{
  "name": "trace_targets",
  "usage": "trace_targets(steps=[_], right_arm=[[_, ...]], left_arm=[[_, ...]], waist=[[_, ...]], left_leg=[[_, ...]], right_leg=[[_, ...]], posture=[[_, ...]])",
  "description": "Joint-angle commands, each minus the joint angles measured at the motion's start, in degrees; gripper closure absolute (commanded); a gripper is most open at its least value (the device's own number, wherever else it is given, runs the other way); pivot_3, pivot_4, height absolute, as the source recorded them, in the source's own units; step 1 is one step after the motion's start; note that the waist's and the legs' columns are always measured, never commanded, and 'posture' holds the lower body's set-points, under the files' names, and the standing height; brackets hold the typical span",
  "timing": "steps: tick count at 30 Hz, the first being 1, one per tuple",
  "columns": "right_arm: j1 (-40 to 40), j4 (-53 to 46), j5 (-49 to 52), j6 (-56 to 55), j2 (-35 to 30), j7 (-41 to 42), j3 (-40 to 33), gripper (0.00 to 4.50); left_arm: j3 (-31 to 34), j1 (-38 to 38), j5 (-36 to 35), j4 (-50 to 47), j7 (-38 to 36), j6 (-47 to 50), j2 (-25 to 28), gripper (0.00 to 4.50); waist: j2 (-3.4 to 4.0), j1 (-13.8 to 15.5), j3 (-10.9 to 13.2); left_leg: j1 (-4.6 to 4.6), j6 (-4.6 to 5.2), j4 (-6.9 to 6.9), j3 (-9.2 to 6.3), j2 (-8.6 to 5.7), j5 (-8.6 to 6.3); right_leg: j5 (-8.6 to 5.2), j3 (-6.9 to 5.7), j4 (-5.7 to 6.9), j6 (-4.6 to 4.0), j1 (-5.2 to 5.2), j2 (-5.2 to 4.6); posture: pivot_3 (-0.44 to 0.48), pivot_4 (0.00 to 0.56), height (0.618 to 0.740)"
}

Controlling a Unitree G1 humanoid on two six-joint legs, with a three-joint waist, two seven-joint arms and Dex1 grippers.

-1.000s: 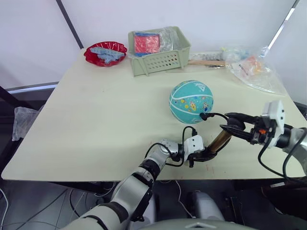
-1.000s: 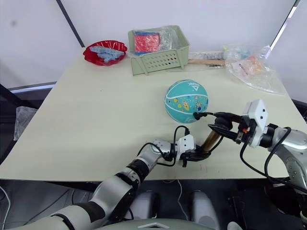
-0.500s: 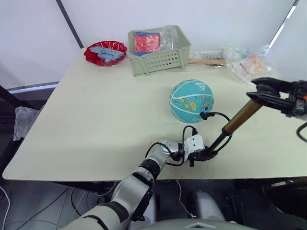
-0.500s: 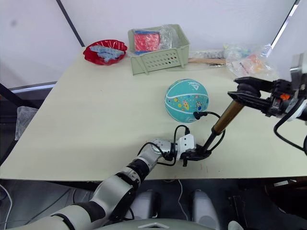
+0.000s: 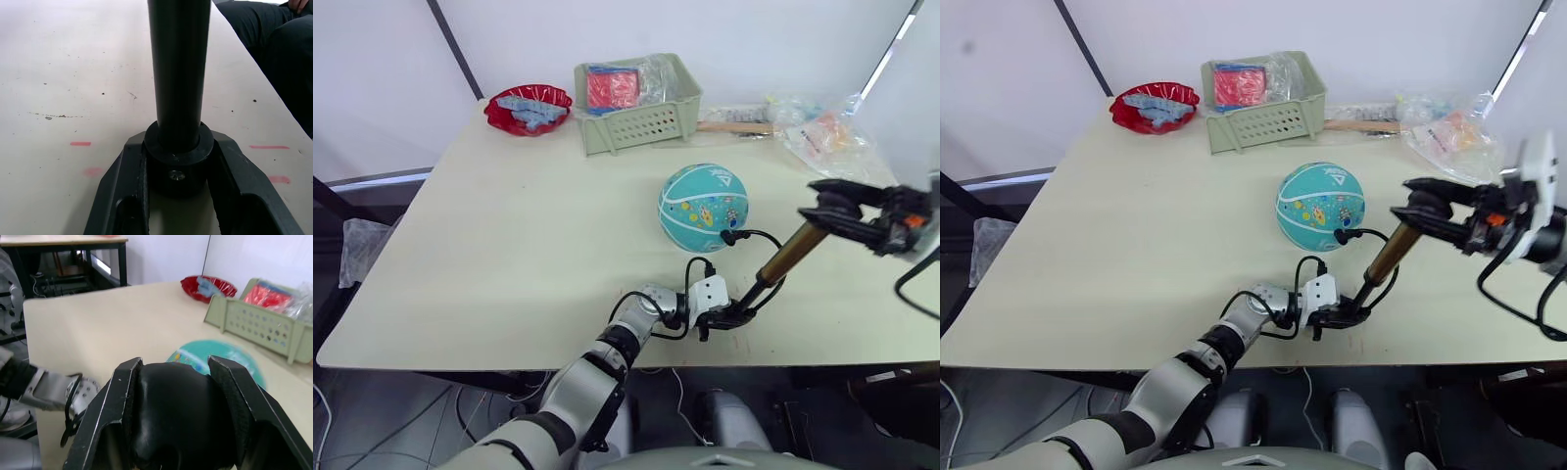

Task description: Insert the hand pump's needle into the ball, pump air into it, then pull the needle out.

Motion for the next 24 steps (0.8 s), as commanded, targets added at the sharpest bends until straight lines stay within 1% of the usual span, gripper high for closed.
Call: trace_targets(steps=[1, 4, 10, 13, 20, 22, 24], right_arm=[[4.2, 0.6, -6.0, -3.3, 2.0, 0.9, 5.8, 2.87], [6.2, 1.5, -8.7, -6.3, 4.2, 1.0, 8.0, 2.87], [10.5, 5.5, -17.3, -14.2, 9.2, 0.6, 15.5, 2.87], [11.9, 6.9, -20.4, -17.2, 10.9, 0.3, 17.6, 2.87], [12.4, 6.8, -20.9, -18.2, 11.5, -0.4, 16.5, 2.87], [11.9, 5.7, -18.9, -17.3, 11.1, -0.2, 14.9, 2.87], [10.2, 3.7, -14.9, -14.9, 10.0, -0.1, 11.7, 2.87]], left_arm=[[-0.7, 2.3, 2.2, 4.4, 0.9, 2.4, 1.8, 3.35], [-0.7, 2.3, 2.2, 4.4, 1.0, 2.4, 1.8, 3.35], [-0.7, 2.4, 2.2, 4.2, 0.8, 2.4, 2.0, 3.35], [-0.6, 2.3, 2.1, 4.2, 0.8, 2.5, 2.1, 3.35], [-0.6, 2.3, 2.2, 4.2, 0.9, 2.5, 2.1, 3.35], [-0.7, 2.3, 2.2, 4.2, 0.8, 2.5, 2.1, 3.35], [-0.7, 2.3, 2.2, 4.3, 0.8, 2.6, 2.1, 3.35]], waist=[[-0.10, -0.1, -0.2], [-0.17, -0.2, -0.3], [-0.38, -0.2, -0.5], [-0.34, -0.3, -0.6], [-0.28, -0.3, -0.7], [-0.28, -0.3, -0.7], [-0.27, -0.3, -0.7]], left_leg=[[0.01, 0.00, 0.00, 0.00, 0.00, 0.00], [0.01, 0.00, 0.00, -0.01, 0.01, 0.00], [0.03, 0.00, -0.01, -0.01, 0.01, 0.00], [0.06, 0.00, -0.03, -0.01, 0.04, 0.00], [0.08, 0.00, -0.04, -0.01, 0.04, 0.00], [0.08, 0.00, -0.04, -0.01, 0.04, 0.00], [0.07, 0.00, -0.04, -0.01, 0.04, 0.00]], right_leg=[[0.00, -0.01, 0.00, 0.00, 0.00, 0.00], [0.00, -0.02, 0.00, 0.00, 0.01, 0.00], [0.00, -0.02, 0.00, 0.00, 0.01, 0.01], [-0.01, -0.02, 0.00, -0.01, 0.01, 0.03], [0.00, -0.03, 0.00, -0.01, 0.02, 0.03], [0.00, -0.03, 0.00, -0.02, 0.02, 0.03], [0.00, -0.03, 0.00, -0.02, 0.02, 0.03]], posture=[[0.000, 0.150, 0.735], [0.000, 0.150, 0.735], [0.000, 0.150, 0.735], [0.000, 0.150, 0.735], [0.000, 0.150, 0.735], [0.000, 0.150, 0.735], [0.000, 0.150, 0.735]])
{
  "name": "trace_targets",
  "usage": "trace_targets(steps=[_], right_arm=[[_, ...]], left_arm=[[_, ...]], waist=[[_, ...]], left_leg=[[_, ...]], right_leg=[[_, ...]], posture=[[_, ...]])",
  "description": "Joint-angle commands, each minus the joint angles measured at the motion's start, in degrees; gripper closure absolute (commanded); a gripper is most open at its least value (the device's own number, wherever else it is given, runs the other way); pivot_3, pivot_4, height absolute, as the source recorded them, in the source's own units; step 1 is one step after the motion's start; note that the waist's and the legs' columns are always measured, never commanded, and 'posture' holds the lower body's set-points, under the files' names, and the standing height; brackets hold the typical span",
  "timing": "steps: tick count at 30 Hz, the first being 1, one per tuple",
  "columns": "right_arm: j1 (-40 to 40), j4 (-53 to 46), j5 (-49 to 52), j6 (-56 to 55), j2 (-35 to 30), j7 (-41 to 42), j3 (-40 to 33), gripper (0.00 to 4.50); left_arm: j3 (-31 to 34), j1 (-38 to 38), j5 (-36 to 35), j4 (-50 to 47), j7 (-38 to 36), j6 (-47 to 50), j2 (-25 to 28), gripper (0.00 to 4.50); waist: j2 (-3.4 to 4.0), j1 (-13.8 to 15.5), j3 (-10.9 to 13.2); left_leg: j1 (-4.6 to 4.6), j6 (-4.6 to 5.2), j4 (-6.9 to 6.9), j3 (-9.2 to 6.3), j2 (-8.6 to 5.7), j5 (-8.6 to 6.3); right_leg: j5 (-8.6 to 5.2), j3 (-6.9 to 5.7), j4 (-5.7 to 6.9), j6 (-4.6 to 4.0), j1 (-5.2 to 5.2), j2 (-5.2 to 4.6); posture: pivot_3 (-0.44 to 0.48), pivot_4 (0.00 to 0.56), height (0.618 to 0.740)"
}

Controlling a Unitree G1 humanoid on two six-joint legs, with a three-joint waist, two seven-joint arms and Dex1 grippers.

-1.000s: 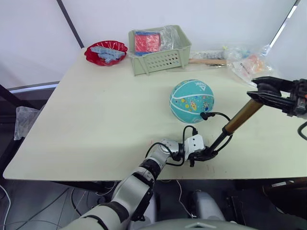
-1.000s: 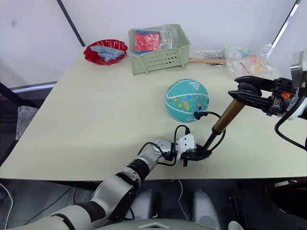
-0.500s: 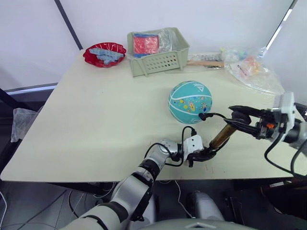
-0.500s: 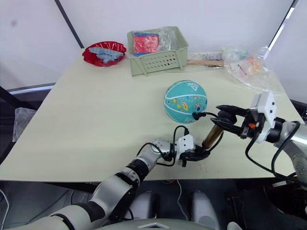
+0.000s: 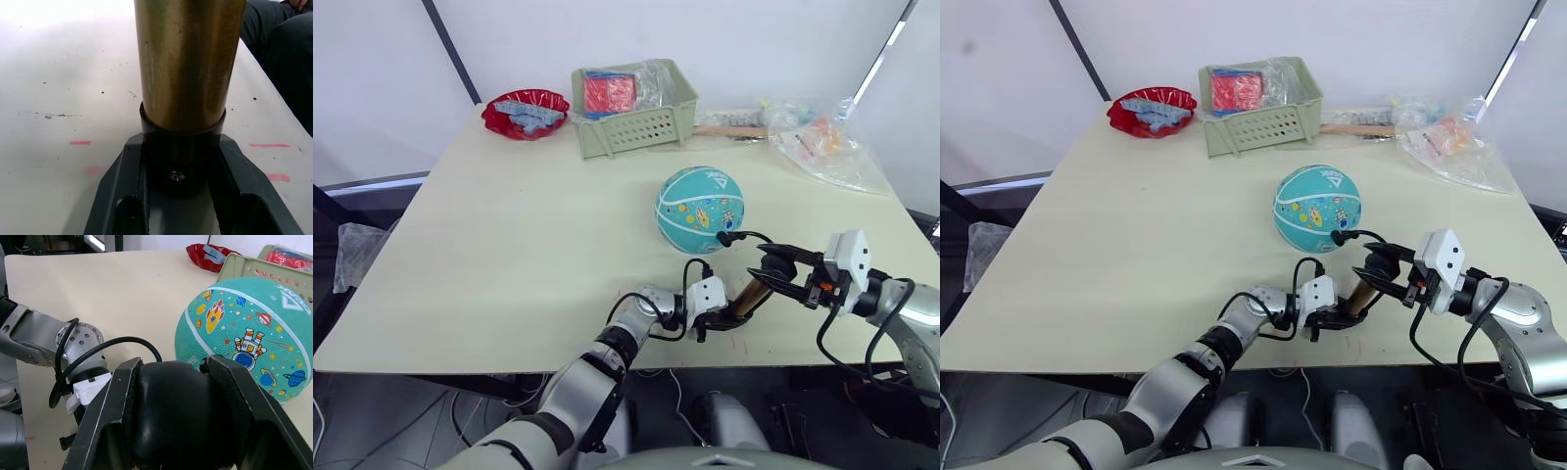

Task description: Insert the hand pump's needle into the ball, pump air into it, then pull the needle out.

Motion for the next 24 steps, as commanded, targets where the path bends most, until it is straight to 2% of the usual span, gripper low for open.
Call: trace_targets(steps=[1, 8, 14, 24], right_arm=[[-1.2, -1.9, 5.7, 6.0, -2.7, 0.9, -3.6, 2.87], [-8.6, -4.7, 17.8, 14.7, -6.7, -0.7, -12.5, 2.87], [-16.7, -2.9, 25.5, 21.6, -13.5, -0.5, -19.3, 2.87], [-23.2, -1.4, 29.8, 26.9, -18.0, -1.9, -22.5, 2.87]], left_arm=[[-0.6, 2.0, 2.0, 3.9, 0.5, 2.6, 1.7, 3.35], [-0.8, 2.2, 2.2, 3.9, 0.3, 2.4, 1.7, 3.35], [-1.0, 2.3, 2.4, 4.0, 0.3, 2.1, 1.7, 3.35], [-1.0, 2.1, 2.4, 4.2, 0.5, 1.9, 1.8, 3.35]], waist=[[0.06, 0.1, 0.1], [0.27, 0.3, 0.5], [0.48, 0.4, 0.8], [0.49, 0.4, 0.8]], left_leg=[[-0.01, 0.00, 0.00, 0.00, 0.00, 0.00], [-0.15, 0.00, -0.03, 0.02, -0.08, 0.00], [-0.17, 0.01, -0.03, 0.05, -0.10, 0.00], [-0.17, 0.01, -0.04, 0.04, -0.09, 0.00]], right_leg=[[0.00, 0.01, 0.00, -0.01, 0.00, -0.01], [0.12, 0.03, -0.05, -0.21, -0.06, -0.06], [0.10, 0.05, -0.05, -0.14, -0.08, -0.08], [0.11, 0.05, -0.05, -0.16, -0.09, -0.08]], posture=[[0.000, 0.150, 0.735], [0.000, 0.150, 0.735], [0.000, 0.150, 0.735], [0.000, 0.150, 0.735]])
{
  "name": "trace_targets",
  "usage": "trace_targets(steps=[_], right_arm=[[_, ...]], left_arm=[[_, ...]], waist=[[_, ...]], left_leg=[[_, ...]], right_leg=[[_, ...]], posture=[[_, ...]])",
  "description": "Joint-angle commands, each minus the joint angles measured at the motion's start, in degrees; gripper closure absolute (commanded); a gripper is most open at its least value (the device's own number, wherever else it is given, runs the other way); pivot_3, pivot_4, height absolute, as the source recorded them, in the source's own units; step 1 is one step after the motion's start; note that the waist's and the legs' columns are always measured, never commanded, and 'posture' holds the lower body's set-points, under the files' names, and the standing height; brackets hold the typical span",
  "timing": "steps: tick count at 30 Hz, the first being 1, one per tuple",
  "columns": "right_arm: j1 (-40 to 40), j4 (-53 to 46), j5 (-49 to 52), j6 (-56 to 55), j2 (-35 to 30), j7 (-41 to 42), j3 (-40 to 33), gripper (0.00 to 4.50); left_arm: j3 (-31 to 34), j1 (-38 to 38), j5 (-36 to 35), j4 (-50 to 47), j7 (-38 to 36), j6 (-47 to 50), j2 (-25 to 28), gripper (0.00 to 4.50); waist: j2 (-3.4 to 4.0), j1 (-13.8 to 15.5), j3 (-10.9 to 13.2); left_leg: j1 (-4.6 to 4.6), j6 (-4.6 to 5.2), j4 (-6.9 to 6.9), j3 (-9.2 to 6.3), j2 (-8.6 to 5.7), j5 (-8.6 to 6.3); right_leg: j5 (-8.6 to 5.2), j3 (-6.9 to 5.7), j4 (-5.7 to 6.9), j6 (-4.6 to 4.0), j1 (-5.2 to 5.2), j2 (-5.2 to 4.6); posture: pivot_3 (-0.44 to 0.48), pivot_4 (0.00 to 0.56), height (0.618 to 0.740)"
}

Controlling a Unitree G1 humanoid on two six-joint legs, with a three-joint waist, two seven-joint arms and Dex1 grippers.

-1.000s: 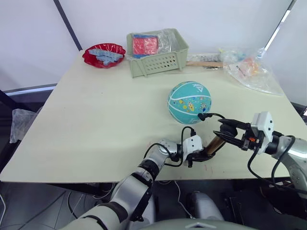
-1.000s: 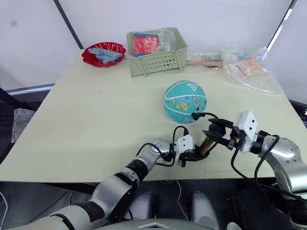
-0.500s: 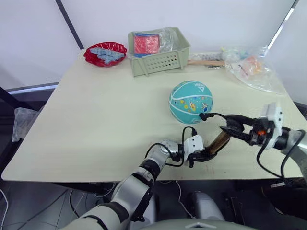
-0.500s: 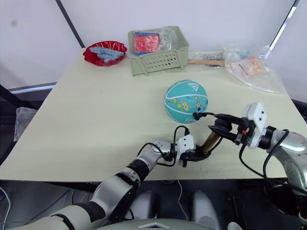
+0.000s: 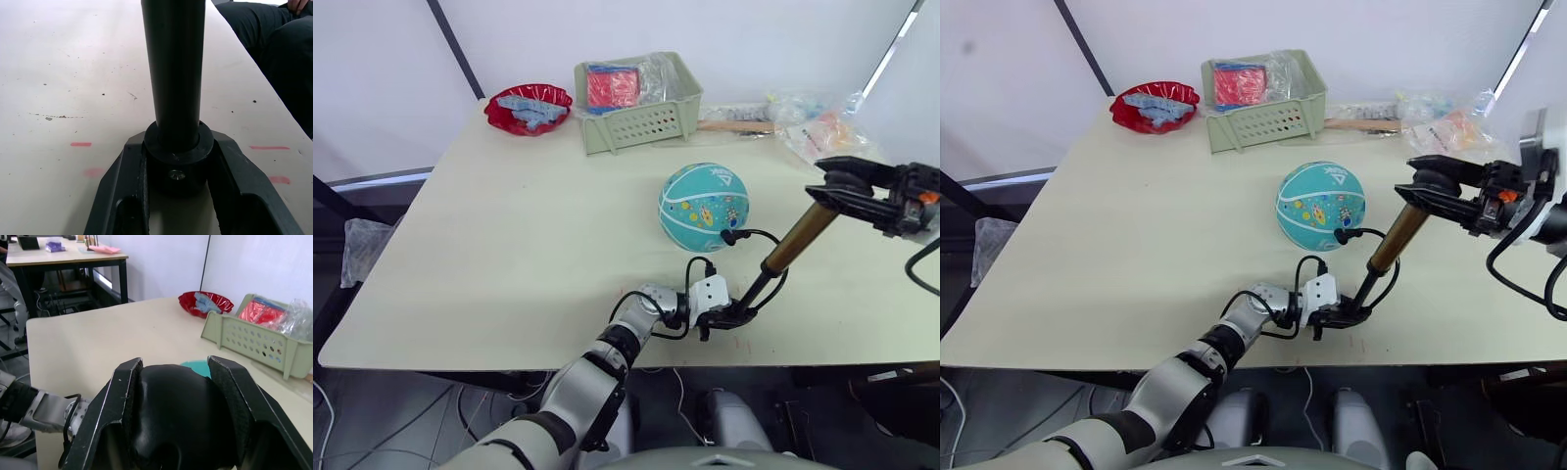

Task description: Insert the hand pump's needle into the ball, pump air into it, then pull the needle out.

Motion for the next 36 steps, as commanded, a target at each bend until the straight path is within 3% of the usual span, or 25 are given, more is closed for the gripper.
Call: trace_targets(steps=[1, 8, 19, 27, 36], right_arm=[[-3.6, -0.6, 2.7, -0.6, -1.3, -1.2, -5.3, 2.87], [1.6, -3.3, -2.7, -1.3, 0.2, 0.3, -0.2, 2.87], [13.6, -4.3, -15.3, -11.8, 9.4, 0.9, 12.7, 2.87], [20.0, -2.9, -25.3, -15.5, 14.6, -4.1, 20.9, 2.87], [20.5, -2.1, -28.0, -19.4, 16.8, -4.1, 20.5, 2.87]], left_arm=[[-1.1, 2.5, 2.8, 4.5, 1.0, 2.3, 2.4, 3.35], [-1.4, 2.7, 2.9, 4.5, 0.9, 2.1, 2.2, 3.35], [-1.2, 2.6, 2.6, 4.4, 1.4, 2.3, 1.9, 3.35], [-1.1, 2.9, 2.5, 4.2, 1.4, 2.4, 2.1, 3.35], [-1.1, 3.1, 2.5, 4.1, 1.3, 2.4, 2.4, 3.35]], waist=[[0.01, 0.0, 0.0], [0.04, 0.0, 0.0], [-0.25, -0.3, -0.4], [-0.46, -0.4, -1.0], [-0.45, -0.4, -1.2]], left_leg=[[0.00, 0.00, 0.00, 0.00, 0.00, 0.00], [-0.01, 0.00, 0.00, -0.02, 0.00, 0.00], [0.12, 0.00, -0.02, -0.03, 0.04, 0.00], [0.21, 0.00, -0.14, -0.02, 0.05, 0.00], [0.24, 0.00, -0.21, -0.02, 0.06, 0.00]], right_leg=[[0.00, 0.00, 0.00, 0.00, 0.00, 0.00], [0.00, -0.02, 0.00, 0.00, -0.01, 0.01], [-0.10, -0.03, 0.00, 0.16, 0.06, 0.05], [-0.11, -0.02, 0.00, 0.14, 0.06, 0.06], [-0.12, -0.03, -0.01, 0.13, 0.06, 0.08]], posture=[[0.000, 0.150, 0.735], [0.000, 0.150, 0.735], [0.000, 0.150, 0.735], [0.000, 0.150, 0.735], [0.000, 0.150, 0.735]])
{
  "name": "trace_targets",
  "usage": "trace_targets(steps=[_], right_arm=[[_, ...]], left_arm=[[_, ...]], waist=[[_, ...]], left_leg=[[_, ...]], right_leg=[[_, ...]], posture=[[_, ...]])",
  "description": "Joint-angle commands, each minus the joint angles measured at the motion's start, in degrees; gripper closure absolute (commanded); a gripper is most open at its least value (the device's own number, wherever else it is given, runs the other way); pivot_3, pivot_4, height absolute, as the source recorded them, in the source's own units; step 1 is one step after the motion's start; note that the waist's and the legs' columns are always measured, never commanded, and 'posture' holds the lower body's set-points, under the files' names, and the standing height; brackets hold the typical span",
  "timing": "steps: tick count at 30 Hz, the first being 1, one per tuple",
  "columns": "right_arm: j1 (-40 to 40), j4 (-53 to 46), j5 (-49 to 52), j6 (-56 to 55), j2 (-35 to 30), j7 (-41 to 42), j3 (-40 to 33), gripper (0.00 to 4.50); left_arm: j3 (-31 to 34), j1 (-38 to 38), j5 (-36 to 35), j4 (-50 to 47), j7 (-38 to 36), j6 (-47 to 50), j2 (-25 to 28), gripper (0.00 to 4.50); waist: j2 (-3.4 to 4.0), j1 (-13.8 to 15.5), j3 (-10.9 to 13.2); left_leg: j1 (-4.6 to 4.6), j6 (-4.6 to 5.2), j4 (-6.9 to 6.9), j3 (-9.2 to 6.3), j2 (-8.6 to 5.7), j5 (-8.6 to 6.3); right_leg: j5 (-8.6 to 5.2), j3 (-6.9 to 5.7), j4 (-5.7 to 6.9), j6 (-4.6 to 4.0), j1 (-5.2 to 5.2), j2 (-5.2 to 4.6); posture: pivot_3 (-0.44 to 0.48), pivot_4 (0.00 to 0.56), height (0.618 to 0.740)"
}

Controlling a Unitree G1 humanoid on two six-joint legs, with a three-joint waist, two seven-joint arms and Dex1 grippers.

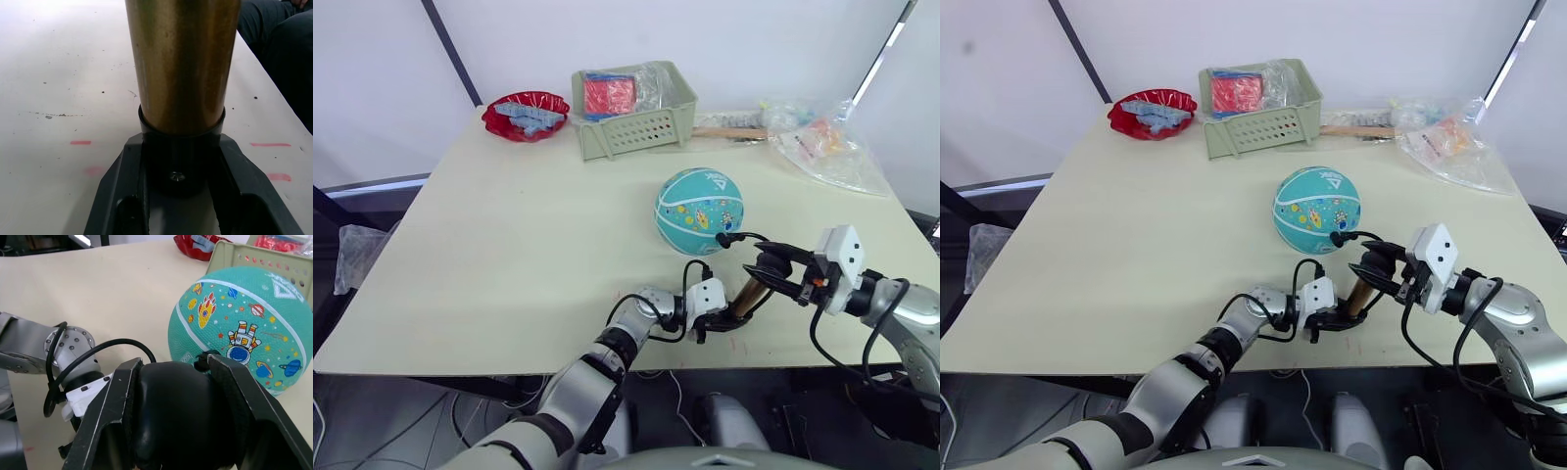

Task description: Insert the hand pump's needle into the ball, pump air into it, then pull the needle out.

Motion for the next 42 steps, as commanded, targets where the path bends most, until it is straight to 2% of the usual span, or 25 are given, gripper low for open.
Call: trace_targets(steps=[1, 8, 15, 23, 28, 36, 42], right_arm=[[0.2, 1.6, 0.9, 2.3, -0.4, 1.4, 0.5, 2.87], [-5.7, 0.1, 10.5, 7.8, -4.0, 3.5, -8.0, 2.87], [-15.6, -0.5, 22.1, 17.2, -11.2, 3.1, -17.0, 2.87], [-23.2, 1.6, 30.2, 24.8, -17.7, 1.8, -23.0, 2.87], [-25.6, 2.4, 32.2, 26.6, -19.0, 0.6, -24.2, 2.87], [-17.0, -1.3, 25.8, 22.9, -15.6, 1.5, -19.8, 2.87], [-7.0, -1.4, 14.0, 13.0, -9.6, 2.1, -10.5, 2.87]], left_arm=[[-0.7, 2.3, 2.1, 3.7, 0.3, 2.4, 1.7, 3.35], [-0.7, 2.1, 2.1, 3.8, 0.3, 2.4, 1.8, 3.35], [-0.7, 2.2, 2.1, 3.8, 0.1, 2.4, 1.8, 3.35], [-0.7, 2.3, 2.2, 3.8, 0.0, 2.3, 1.8, 3.35], [-0.7, 2.3, 2.2, 3.8, -0.1, 2.3, 1.8, 3.35], [-0.8, 2.2, 2.2, 3.9, 0.0, 2.3, 1.8, 3.35], [-0.7, 2.1, 2.1, 3.9, 0.2, 2.4, 1.6, 3.35]], waist=[[0.01, 0.0, 0.0], [0.16, 0.1, 0.3], [0.38, 0.2, 0.7], [0.50, 0.2, 0.8], [0.53, 0.2, 0.9], [0.46, 0.3, 0.8], [0.10, 0.0, 0.4]], left_leg=[[0.00, 0.00, 0.00, 0.00, 0.00, 0.00], [-0.09, 0.00, 0.00, 0.02, -0.04, 0.00], [-0.18, 0.00, 0.00, 0.02, -0.08, 0.00], [-0.18, 0.00, 0.00, 0.03, -0.08, 0.00], [-0.19, 0.00, 0.00, 0.05, -0.07, 0.00], [-0.22, 0.00, -0.01, 0.04, -0.07, 0.00], [-0.07, 0.01, -0.03, 0.02, -0.01, 0.00]], right_leg=[[0.00, 0.00, 0.00, 0.00, 0.00, 0.00], [0.11, 0.03, -0.02, -0.17, -0.03, -0.05], [0.13, 0.02, -0.05, -0.19, -0.07, -0.06], [0.12, 0.05, -0.04, -0.18, -0.08, -0.07], [0.12, 0.08, -0.04, -0.18, -0.09, -0.08], [0.09, 0.07, -0.04, -0.12, -0.12, -0.05], [0.01, 0.05, -0.04, 0.01, -0.03, 0.02]], posture=[[0.000, 0.150, 0.735], [0.000, 0.150, 0.735], [0.000, 0.150, 0.735], [0.000, 0.150, 0.735], [0.000, 0.150, 0.735], [0.000, 0.150, 0.735], [0.000, 0.150, 0.735]])
